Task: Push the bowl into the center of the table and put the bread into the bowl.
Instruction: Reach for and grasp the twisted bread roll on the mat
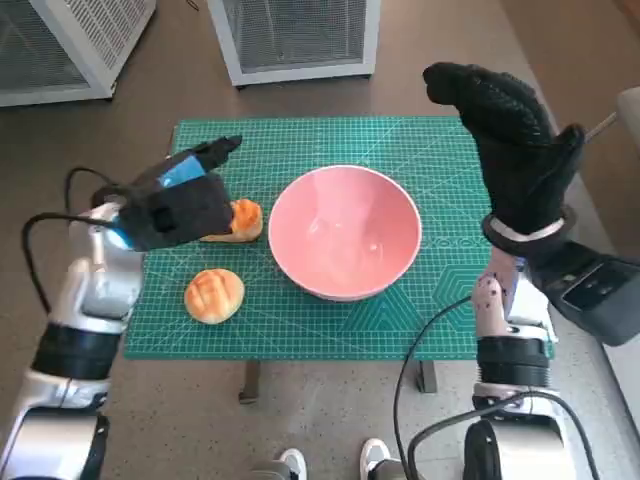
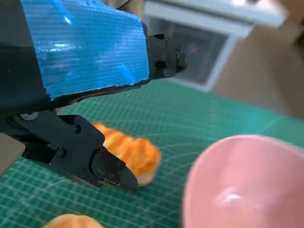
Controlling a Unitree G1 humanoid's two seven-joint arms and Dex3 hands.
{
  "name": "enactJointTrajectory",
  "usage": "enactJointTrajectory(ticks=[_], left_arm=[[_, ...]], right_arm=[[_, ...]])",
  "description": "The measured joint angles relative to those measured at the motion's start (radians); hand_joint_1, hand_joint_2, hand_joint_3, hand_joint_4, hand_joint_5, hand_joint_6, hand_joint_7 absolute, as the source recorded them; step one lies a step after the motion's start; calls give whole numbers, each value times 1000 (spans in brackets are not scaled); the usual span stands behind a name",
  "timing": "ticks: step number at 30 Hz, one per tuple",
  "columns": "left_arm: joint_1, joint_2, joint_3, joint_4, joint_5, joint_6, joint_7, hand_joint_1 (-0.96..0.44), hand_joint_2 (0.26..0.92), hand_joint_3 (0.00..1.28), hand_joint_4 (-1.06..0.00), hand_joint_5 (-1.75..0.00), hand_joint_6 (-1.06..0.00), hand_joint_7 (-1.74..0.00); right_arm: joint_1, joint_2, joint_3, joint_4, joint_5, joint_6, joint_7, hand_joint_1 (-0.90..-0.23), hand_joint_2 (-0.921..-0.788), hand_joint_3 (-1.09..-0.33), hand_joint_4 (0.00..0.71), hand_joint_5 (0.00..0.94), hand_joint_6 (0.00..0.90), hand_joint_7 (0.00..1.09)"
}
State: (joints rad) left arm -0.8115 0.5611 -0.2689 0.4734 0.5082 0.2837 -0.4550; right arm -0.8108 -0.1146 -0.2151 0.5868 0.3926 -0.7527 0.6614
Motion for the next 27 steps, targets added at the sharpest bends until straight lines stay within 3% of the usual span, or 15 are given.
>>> enactJointTrajectory(ticks=[15, 27], left_arm=[[-182, -99, -133, 476, 86, -52, 69, -13, 735, 14, -76, -15, -235, -41], [-259, -176, -211, 703, 129, -57, 105, 0, 748, 18, -140, -15, -289, -31]], right_arm=[[3, 2, -1, 0, 1, -2, -3, -591, -921, -659, 231, 3, 26, 623], [7, 3, -2, -6, 5, 0, -8, -585, -921, -654, 237, 5, 29, 620]])
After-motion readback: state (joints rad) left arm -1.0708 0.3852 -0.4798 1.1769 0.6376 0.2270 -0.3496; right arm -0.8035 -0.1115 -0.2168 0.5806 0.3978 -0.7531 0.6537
